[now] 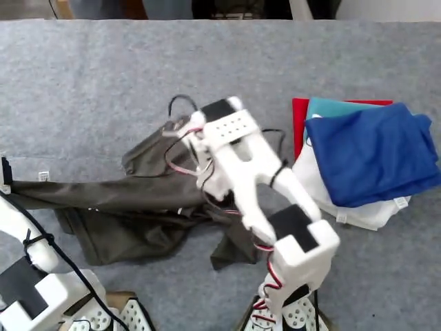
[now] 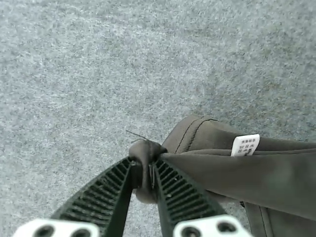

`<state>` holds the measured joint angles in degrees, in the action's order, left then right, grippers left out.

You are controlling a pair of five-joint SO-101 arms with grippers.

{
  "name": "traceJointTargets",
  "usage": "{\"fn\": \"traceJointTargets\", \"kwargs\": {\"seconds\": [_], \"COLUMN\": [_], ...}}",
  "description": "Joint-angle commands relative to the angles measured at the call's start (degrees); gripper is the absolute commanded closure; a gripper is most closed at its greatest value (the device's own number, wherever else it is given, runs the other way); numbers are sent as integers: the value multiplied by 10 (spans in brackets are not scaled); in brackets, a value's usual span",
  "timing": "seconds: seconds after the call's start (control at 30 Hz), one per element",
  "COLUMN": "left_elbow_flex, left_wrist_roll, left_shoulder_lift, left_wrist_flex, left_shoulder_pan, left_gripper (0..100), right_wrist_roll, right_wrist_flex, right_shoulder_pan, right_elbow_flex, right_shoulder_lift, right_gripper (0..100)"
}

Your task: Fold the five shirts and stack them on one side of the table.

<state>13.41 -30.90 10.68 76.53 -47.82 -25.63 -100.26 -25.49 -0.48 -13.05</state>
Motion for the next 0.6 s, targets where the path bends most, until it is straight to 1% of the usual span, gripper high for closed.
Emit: {"fn": "traceJointTargets", "kwargs": {"seconds": [0.0, 0.07, 0.13, 0.23, 0.33, 0.57], "left_elbow_flex": [-11, -11, -11, -11, -11, -10], "left_wrist_roll": [-2, -2, -2, -2, -2, -2], "left_shoulder_lift": [10, 10, 10, 10, 10, 10], "left_wrist_flex": [3, 4, 4, 4, 4, 4], "left_shoulder_pan": [-1, 0, 0, 0, 0, 0], "left_gripper": [971, 971, 971, 971, 971, 971], "right_wrist_roll": [-12, -9, 4, 52, 62, 64], "right_wrist_flex": [-6, -4, -4, -5, -6, -2], "right_shoulder_pan": [27, 26, 24, 24, 7, -55], "right_elbow_flex": [-91, -164, -239, -352, -447, -705], "right_shoulder_lift": [44, 36, 5, -79, -179, -422], "right_gripper": [980, 979, 949, 841, 747, 741]}}
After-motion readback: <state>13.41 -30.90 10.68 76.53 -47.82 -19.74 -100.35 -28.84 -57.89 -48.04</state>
